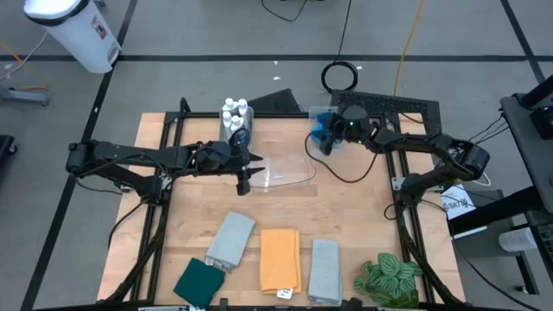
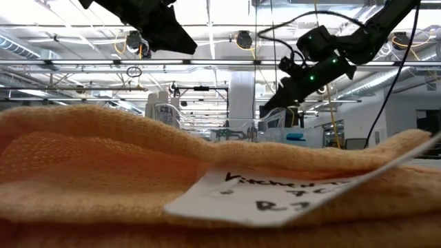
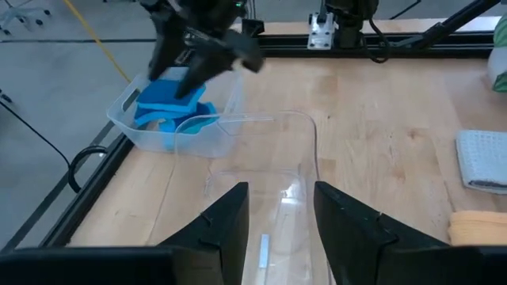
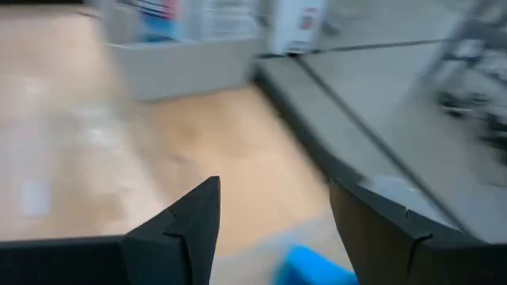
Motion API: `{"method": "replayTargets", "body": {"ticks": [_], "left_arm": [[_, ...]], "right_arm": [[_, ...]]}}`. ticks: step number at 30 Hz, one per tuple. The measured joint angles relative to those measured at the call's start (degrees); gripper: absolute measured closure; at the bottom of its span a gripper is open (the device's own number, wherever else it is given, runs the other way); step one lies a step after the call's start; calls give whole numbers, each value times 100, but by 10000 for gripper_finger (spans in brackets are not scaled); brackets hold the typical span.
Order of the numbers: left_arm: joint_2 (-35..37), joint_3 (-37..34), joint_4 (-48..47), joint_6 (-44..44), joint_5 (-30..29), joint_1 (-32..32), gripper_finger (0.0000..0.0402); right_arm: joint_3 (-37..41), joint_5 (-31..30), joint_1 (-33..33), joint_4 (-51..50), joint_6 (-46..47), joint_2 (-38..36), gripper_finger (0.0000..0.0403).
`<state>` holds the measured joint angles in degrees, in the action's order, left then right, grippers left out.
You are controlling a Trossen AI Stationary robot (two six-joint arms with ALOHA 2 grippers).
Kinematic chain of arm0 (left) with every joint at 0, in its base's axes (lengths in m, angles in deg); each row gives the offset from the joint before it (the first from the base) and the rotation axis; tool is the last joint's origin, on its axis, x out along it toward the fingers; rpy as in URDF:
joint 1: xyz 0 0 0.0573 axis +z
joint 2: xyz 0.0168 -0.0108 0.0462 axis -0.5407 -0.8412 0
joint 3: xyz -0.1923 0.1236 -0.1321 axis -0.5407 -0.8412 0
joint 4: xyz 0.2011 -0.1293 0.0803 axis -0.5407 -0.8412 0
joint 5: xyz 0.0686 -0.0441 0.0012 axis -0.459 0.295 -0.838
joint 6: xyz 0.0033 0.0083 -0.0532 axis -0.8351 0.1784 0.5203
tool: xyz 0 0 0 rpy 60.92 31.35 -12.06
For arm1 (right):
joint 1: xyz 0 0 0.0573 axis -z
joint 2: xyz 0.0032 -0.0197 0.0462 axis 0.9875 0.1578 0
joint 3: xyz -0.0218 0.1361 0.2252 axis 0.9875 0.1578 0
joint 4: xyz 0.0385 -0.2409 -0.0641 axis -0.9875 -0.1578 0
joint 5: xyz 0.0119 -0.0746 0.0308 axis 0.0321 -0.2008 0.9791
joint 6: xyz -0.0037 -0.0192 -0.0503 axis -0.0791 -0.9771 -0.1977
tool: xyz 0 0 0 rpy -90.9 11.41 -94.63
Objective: Pick & Place Kitchen Items
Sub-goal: Put the gray towel into the transparent bin
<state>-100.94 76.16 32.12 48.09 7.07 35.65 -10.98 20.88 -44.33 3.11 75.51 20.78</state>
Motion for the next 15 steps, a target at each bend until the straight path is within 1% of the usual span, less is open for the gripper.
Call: {"method": "replayTargets", "body": {"ticks": [2, 4, 6, 9, 11, 13, 15], "left_arm": [[0, 0, -8, 184, 2, 0, 254], [0, 4, -108, 557, 94, 0, 254], [-2, 4, -297, 800, 457, 5, 254], [-2, 6, -648, 998, 1176, -34, 254], [-2, 7, -1003, 1271, 1413, -149, 252], [-7, 7, -1368, 1461, 1416, -322, 243], [-62, 7, -1592, 1621, 1176, -535, 228]], "right_arm": [[0, 384, -174, 7, 126, 0, 193], [0, 661, -386, 2, 147, 0, 193], [0, 786, -606, -1, 145, -1, 193], [0, 784, -912, -83, 124, -56, 193], [0, 777, -1103, -89, 1, -64, 193], [6, 773, -1240, -187, -27, -150, 193], [4, 776, -1373, -121, -11, -239, 193]]}}
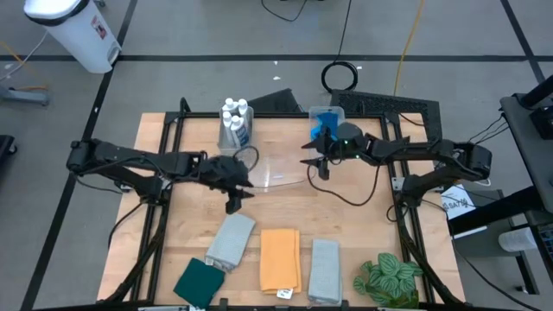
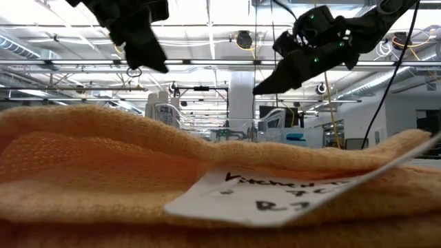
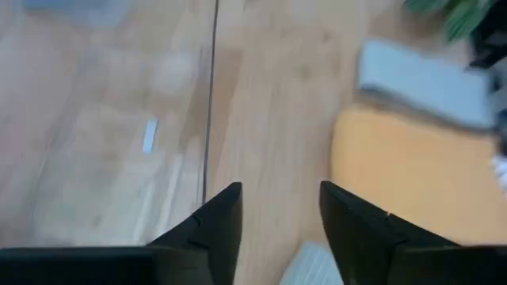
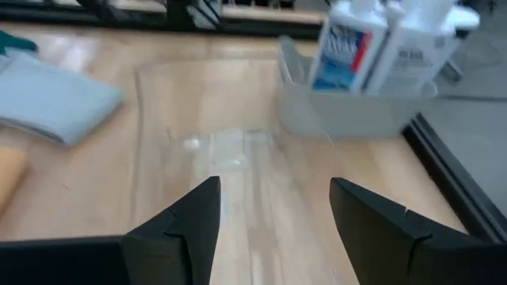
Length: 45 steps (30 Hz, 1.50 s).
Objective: Pick & Place Kitchen Items
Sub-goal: Put the gray towel into the transparent bin
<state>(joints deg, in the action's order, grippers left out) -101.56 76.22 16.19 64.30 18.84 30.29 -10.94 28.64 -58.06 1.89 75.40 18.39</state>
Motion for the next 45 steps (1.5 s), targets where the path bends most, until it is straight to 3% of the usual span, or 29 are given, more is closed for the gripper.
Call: {"method": "replayTargets", "body": {"ticks": [3, 8, 19, 23, 28, 37, 45], "left_arm": [[-20, -2, -204, 113, -386, -323, 200], [-51, -1, 64, -45, -476, -671, 172], [-62, 0, 1952, -883, -491, -762, 182], [-62, 0, 2520, -759, -500, -682, 182], [-62, 0, 2842, -532, -897, -654, 182], [-62, -1, 2915, -237, -1525, -654, 183], [-62, 0, 2950, 147, -2114, -654, 184]], "right_arm": [[0, -1, -151, -32, 5, -155, 193], [-2, -3, -340, -26, 152, -358, 193], [-2, 1, -400, 734, 633, -1054, 193], [-9, 2, -323, 422, 855, -1568, 193], [37, 6, -298, -122, 473, -2053, 193], [1374, -254, -298, 2378, 476, -2157, 193], [2066, -483, -319, 2501, 1127, -2935, 193]]}}
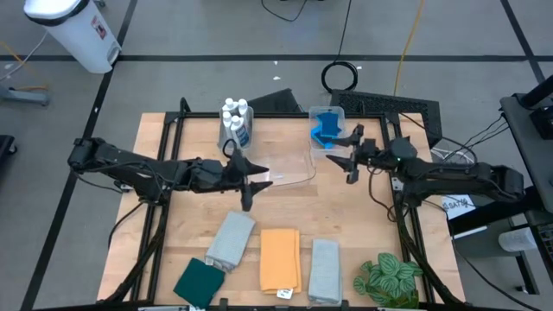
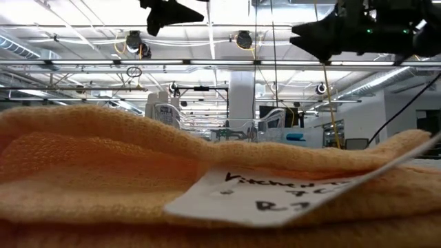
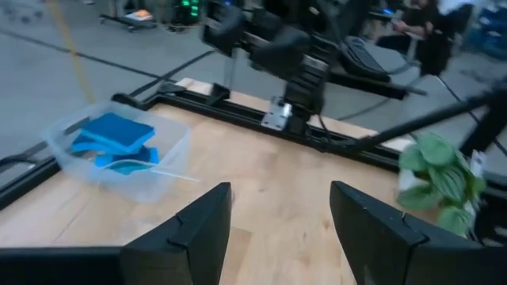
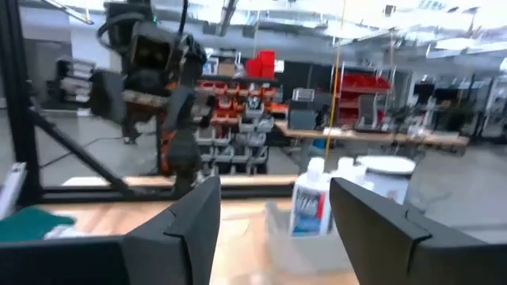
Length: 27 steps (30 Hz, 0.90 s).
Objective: Pick & Place Kitchen Items
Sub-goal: Put the gray towel into the transparent bin
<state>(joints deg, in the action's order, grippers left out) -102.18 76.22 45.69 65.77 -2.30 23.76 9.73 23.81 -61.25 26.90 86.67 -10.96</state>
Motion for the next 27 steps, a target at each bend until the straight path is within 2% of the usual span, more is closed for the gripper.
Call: {"method": "replayTargets", "body": {"ticks": [7, 11, 18, 27], "left_arm": [[0, -2, -2, 595, -432, 0, 185], [0, 0, 7, 826, -642, 0, 187], [0, -2, 24, 1629, -1328, 0, 187], [2, -2, 22, 2005, -1363, 0, 188]], "right_arm": [[508, -6, -217, -284, 110, -750, 193], [735, 18, -396, -263, 571, -1111, 193], [1112, 28, -868, -278, 658, -1749, 193], [1212, 18, -1096, -334, 672, -2021, 193]]}}
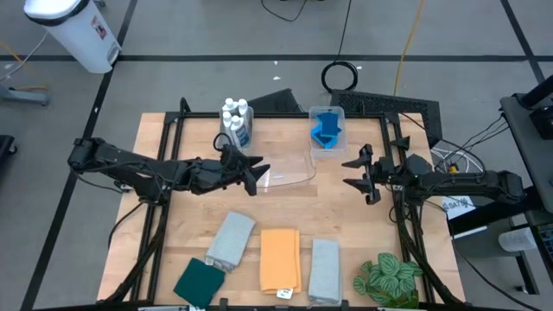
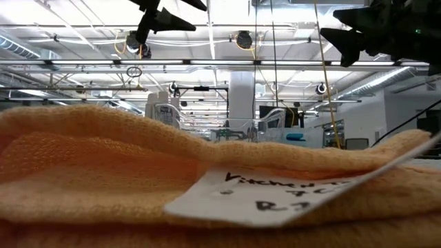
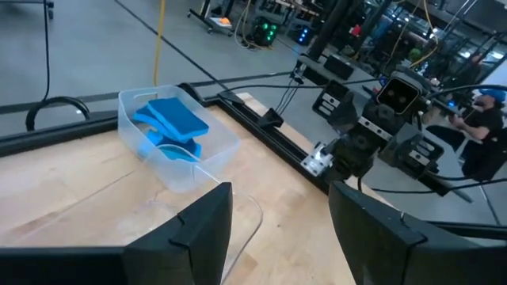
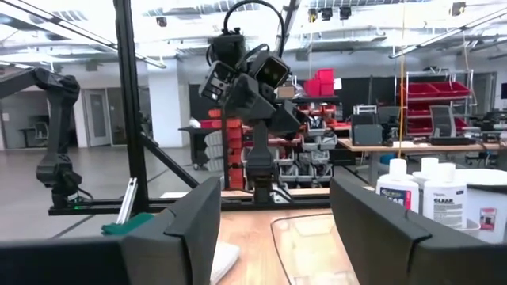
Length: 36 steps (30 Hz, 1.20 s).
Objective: Pick & Place Kitchen Items
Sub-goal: Put the gray towel into the transparent bin
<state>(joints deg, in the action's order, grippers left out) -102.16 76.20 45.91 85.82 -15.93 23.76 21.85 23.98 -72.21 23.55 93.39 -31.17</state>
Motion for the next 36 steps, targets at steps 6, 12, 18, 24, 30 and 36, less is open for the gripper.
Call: {"method": "replayTargets", "body": {"ticks": [6, 12, 18, 24, 30, 36], "left_arm": [[0, 0, -2, -303, -11, 0, 188], [-116, -3, 49, -438, -13, 0, 188], [-427, -4, 116, -82, 341, 0, 188], [-810, -4, 74, -429, 1925, 3, 188], [-1121, -4, -242, -450, 2946, -294, 188], [-1101, -4, -1603, -441, 3154, -568, 188]], "right_arm": [[0, 2, 0, -70, 2, 2, 193], [0, 2, 0, -70, -12, 2, 193], [0, 5, 1, -173, -226, 2, 193], [0, 17, 2, -284, -338, 2, 193], [0, 2, 2, -439, -609, 4, 193], [0, -218, 7, -362, -944, 9, 193]]}}
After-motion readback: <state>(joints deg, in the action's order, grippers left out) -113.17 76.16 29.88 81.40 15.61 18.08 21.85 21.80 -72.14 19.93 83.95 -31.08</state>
